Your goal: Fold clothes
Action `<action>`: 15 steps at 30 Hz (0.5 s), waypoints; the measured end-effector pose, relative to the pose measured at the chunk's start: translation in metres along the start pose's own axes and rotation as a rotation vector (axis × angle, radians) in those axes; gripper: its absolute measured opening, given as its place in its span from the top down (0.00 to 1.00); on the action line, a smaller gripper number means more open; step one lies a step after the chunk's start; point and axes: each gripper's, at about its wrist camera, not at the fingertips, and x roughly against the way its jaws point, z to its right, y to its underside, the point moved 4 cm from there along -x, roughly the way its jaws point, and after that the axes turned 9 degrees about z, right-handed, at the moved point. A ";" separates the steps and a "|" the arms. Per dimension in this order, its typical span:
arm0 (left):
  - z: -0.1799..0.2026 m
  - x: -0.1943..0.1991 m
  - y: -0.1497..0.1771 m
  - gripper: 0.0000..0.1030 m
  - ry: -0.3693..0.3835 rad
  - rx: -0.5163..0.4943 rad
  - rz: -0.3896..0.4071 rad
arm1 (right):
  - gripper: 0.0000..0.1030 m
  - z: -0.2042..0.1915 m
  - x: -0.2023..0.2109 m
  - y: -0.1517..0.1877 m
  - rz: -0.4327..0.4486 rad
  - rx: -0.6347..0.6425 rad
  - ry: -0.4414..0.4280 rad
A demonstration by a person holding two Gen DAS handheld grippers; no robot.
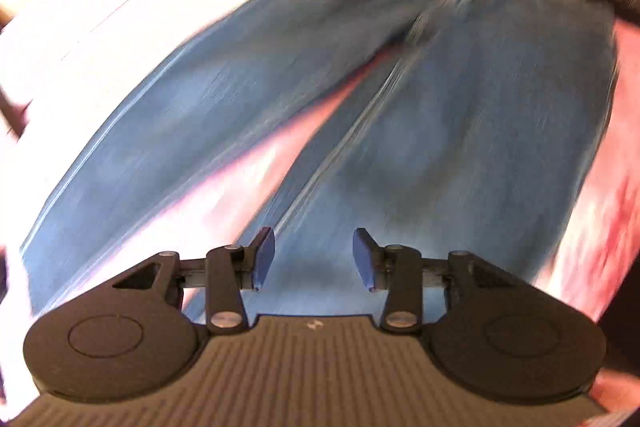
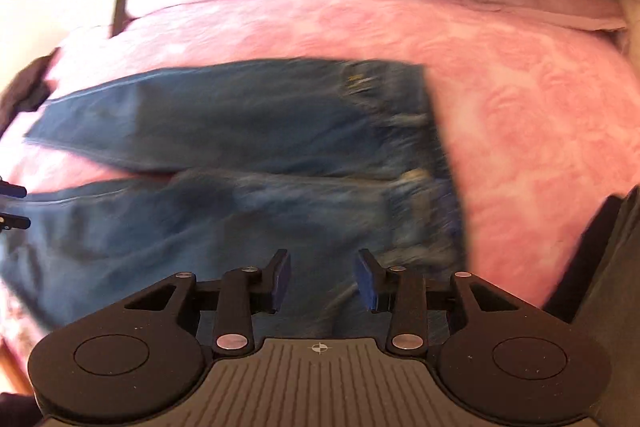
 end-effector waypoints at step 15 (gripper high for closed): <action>-0.190 0.057 0.191 0.62 -0.167 -0.033 0.009 | 0.62 -0.279 -0.076 -0.003 -0.047 0.275 -0.166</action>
